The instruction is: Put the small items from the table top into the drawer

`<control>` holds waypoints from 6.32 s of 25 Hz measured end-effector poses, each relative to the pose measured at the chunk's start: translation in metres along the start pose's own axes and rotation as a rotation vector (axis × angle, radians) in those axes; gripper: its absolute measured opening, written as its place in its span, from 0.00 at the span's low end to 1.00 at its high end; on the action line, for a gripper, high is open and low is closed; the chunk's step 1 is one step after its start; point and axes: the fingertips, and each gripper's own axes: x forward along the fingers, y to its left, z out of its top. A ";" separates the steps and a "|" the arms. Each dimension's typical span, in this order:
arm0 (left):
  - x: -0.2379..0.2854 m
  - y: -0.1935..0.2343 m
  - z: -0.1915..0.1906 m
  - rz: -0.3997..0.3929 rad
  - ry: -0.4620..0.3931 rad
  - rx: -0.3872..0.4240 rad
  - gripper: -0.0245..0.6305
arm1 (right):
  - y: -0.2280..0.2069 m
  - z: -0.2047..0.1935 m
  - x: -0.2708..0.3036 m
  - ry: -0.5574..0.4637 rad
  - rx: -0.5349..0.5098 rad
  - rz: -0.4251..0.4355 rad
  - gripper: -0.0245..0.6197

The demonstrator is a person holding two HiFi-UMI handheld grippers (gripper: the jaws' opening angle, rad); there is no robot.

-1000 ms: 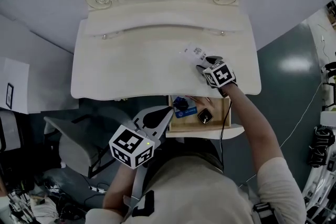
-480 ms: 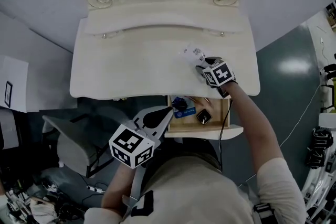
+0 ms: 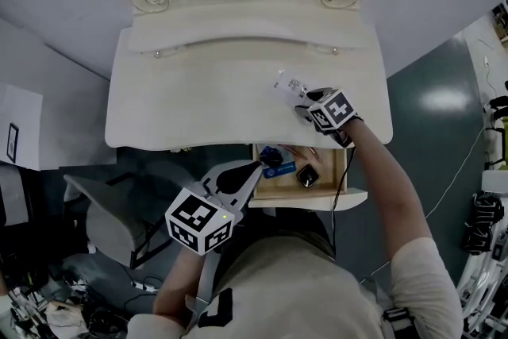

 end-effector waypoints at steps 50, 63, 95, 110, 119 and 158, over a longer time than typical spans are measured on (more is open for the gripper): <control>-0.014 -0.025 -0.011 -0.067 -0.014 0.046 0.12 | 0.093 -0.048 -0.012 -0.025 -0.210 0.015 0.46; -0.026 -0.034 -0.022 -0.076 -0.004 0.062 0.12 | 0.103 -0.063 -0.009 -0.005 -0.447 -0.175 0.46; -0.024 -0.038 -0.022 -0.070 -0.025 0.058 0.12 | 0.120 -0.074 -0.020 -0.015 -0.576 -0.212 0.30; -0.024 -0.038 -0.023 -0.076 -0.020 0.062 0.12 | 0.137 -0.056 -0.036 -0.116 -0.495 -0.141 0.13; -0.028 -0.035 -0.024 -0.065 -0.021 0.058 0.12 | 0.128 -0.050 -0.029 -0.090 -0.582 -0.209 0.11; -0.066 -0.028 -0.031 -0.072 -0.066 0.059 0.12 | 0.165 -0.054 -0.038 0.045 -0.176 0.029 0.08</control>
